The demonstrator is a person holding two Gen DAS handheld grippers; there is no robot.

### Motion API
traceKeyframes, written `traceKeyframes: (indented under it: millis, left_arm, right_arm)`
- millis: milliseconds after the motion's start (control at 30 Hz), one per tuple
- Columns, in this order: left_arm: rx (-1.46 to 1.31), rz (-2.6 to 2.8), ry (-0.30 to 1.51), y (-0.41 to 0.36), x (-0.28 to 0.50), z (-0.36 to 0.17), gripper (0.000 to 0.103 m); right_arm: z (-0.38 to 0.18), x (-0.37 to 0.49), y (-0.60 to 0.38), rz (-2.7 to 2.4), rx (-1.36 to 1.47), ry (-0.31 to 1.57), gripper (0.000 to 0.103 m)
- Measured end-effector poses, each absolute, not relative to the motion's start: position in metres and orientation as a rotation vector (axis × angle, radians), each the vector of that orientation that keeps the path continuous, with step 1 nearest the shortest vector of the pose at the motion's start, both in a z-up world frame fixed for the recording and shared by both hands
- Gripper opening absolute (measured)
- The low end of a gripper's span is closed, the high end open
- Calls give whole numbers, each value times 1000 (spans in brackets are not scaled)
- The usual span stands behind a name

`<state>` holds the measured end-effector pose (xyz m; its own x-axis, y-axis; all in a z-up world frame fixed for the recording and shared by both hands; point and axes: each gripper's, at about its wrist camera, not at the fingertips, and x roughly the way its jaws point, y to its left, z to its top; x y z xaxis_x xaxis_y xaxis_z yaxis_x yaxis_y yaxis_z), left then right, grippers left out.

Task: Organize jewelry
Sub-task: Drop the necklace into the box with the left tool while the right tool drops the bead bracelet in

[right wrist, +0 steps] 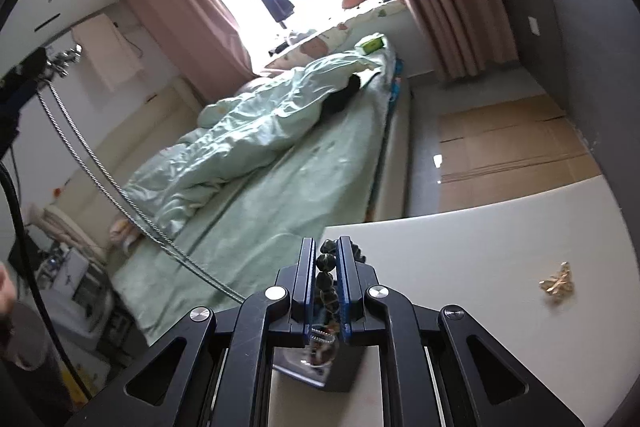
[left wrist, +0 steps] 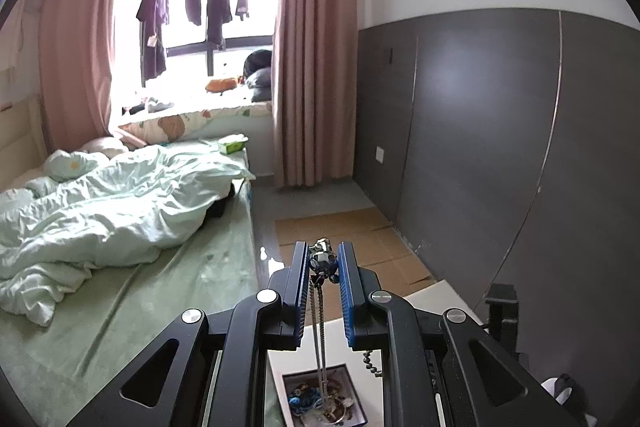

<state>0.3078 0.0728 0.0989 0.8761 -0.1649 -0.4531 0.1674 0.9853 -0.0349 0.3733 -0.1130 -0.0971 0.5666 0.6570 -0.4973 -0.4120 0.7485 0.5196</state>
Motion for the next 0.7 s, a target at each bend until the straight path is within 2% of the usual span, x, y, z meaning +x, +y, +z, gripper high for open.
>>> traceKeyframes:
  millis: [333,400,467,533,700]
  left_arm:
    - [-101,-160,640,91,326,26,17]
    - [-133,-159,681,95,328,12,25]
    - [-152,-156,687,99,326,4,48]
    - [-155,-156,669,101,322,2,59]
    - [-161,-130,660,108,317,2,61]
  right_arm:
    - [-105,372,-101,706,387,759,11]
    - [-107,373,-100,714,396,767,11]
    - [-109,374,-98,721,397,775,11]
    - [-111,375,-94,729,397,782,11]
    - [-116,376,-83,771,405,807,11]
